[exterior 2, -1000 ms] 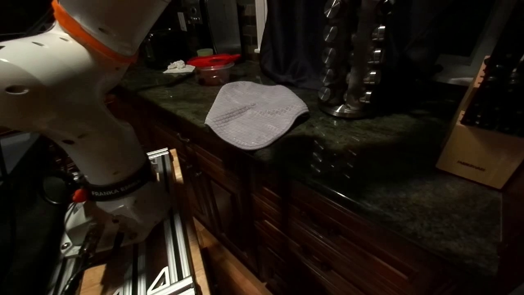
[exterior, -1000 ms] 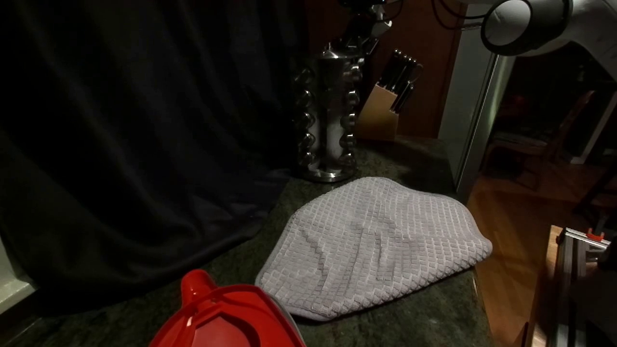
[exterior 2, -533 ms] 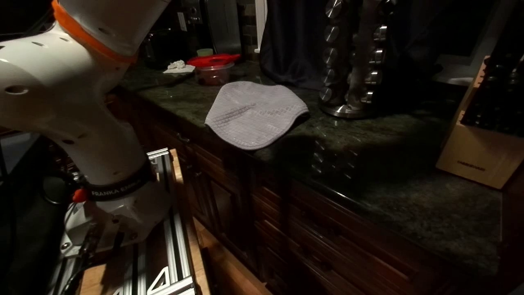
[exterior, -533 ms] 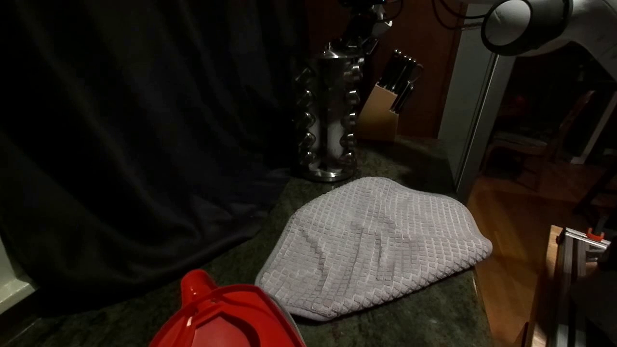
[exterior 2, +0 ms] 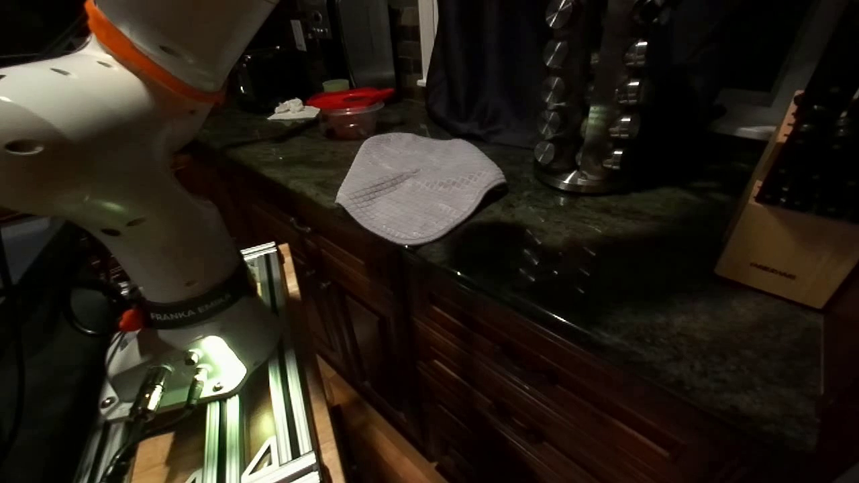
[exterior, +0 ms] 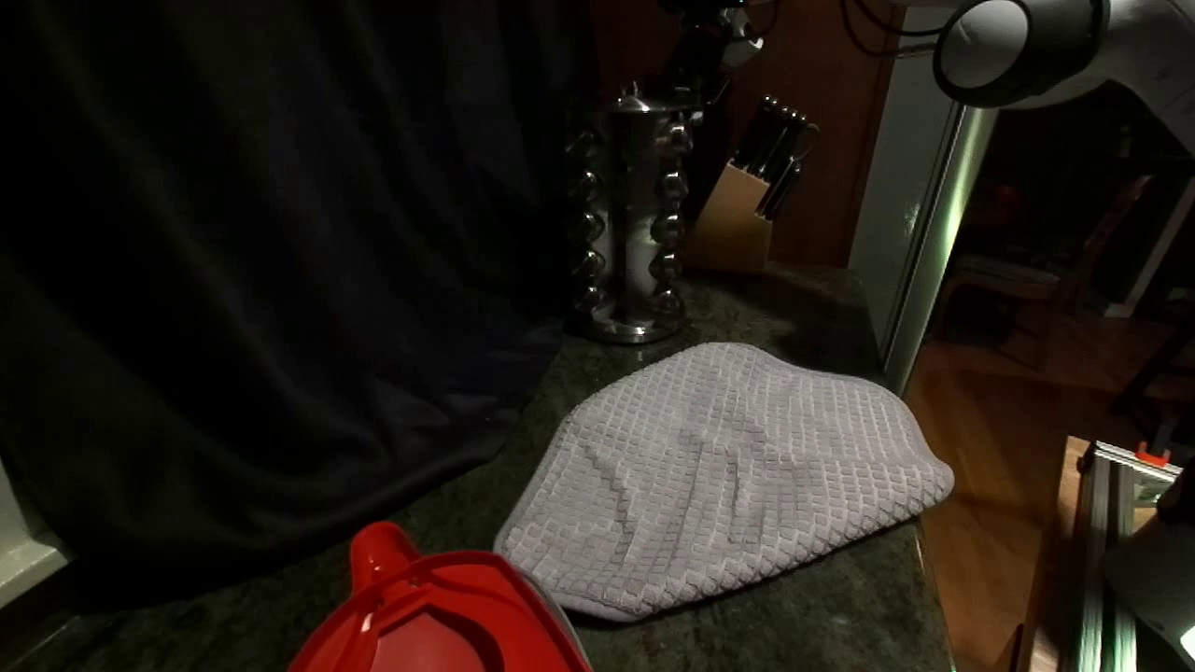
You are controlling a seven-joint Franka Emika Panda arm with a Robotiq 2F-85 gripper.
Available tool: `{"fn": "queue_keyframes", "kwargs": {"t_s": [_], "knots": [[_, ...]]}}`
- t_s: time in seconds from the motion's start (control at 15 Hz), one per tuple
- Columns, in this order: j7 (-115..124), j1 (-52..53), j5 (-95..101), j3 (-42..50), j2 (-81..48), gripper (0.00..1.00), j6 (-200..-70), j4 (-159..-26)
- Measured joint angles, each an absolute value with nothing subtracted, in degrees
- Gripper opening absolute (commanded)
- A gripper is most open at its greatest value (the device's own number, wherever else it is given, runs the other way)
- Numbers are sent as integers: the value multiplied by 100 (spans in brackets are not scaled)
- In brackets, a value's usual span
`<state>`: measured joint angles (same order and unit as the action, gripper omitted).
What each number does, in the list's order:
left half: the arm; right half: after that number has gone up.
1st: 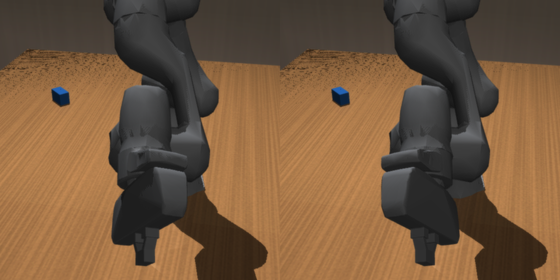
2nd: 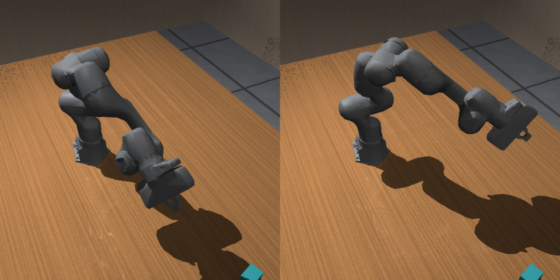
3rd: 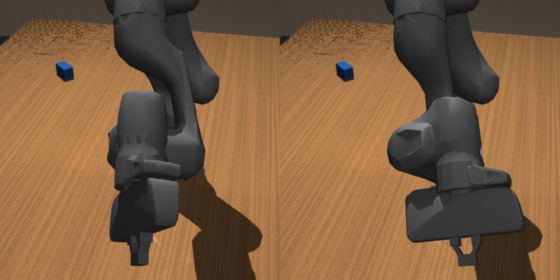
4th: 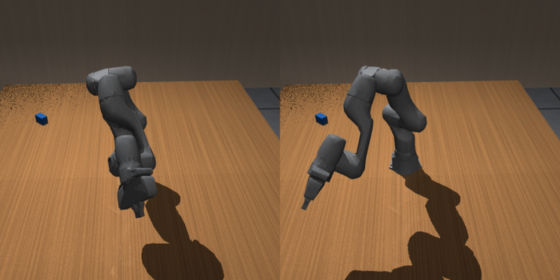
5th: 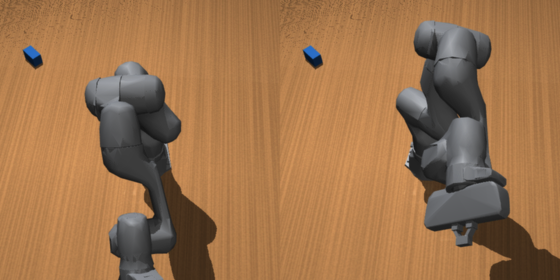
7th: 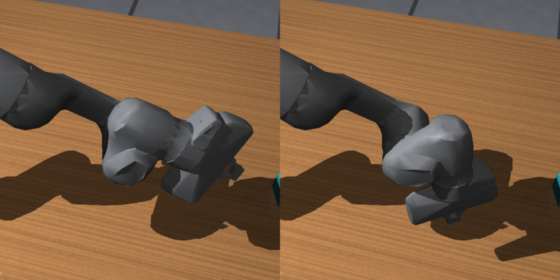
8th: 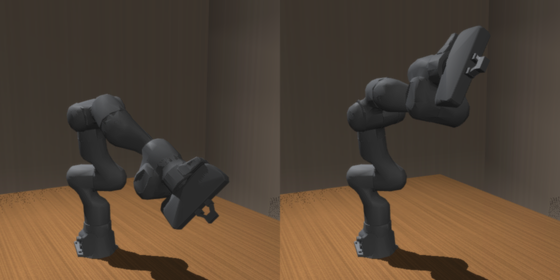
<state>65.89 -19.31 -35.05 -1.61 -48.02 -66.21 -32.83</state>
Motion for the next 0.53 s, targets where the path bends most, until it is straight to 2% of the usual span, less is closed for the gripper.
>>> {"fn": "queue_keyframes", "kwargs": {"t_s": [0.53], "knots": [[6609, -1936, -3369, -153, -4798, 25, -6838, -3226]]}}
